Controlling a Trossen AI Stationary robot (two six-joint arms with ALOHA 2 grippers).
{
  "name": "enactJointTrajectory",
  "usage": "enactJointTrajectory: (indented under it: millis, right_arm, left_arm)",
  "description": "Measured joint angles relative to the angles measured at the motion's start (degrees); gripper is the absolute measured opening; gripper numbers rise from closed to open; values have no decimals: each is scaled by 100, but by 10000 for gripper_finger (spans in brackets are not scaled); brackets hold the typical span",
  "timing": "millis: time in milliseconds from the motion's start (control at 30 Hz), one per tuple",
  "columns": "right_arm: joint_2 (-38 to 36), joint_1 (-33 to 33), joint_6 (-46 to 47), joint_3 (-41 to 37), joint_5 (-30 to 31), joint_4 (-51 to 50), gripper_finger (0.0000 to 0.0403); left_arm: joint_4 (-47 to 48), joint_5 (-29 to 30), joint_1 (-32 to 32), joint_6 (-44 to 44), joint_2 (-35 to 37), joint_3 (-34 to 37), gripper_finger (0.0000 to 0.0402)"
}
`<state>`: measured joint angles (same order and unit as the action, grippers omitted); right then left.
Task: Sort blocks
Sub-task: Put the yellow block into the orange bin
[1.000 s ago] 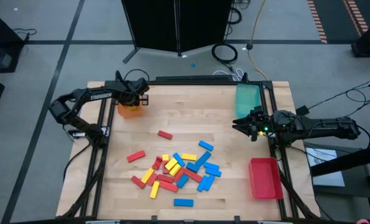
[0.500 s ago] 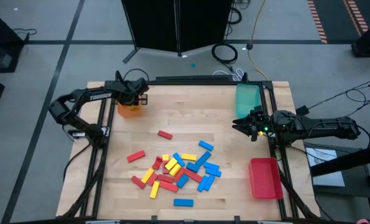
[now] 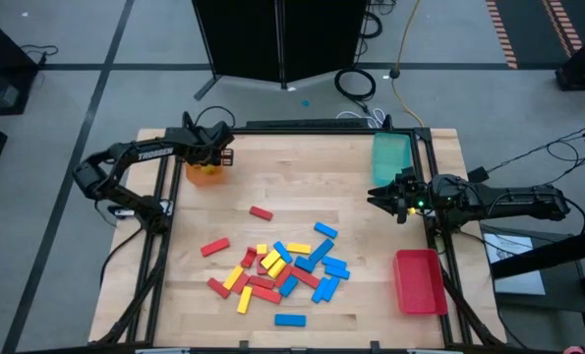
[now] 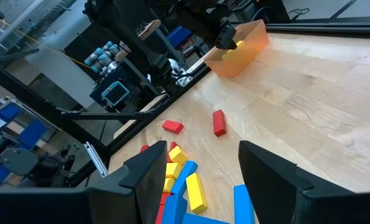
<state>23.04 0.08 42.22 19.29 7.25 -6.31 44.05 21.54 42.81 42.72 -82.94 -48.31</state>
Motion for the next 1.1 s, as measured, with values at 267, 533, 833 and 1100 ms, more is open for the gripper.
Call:
enactJointTrajectory:
  millis: [267,533,833,1100]
  right_arm:
    - [1,2,9,0,0,0,194]
    - [1,0,4,0,22,0,194]
    - [1,1,0,0,28,0,194]
    - [-1,2,-2,1,26,2,194]
  left_arm:
    - [258,-176,-23,-336,288,-285,187]
    - [285,-257,-430,-973,1467,-1428,187]
    - [317,-981,-1918,-822,2076,-1891,187]
    - [-269,-966,-3562,-952,1435,-1893,187]
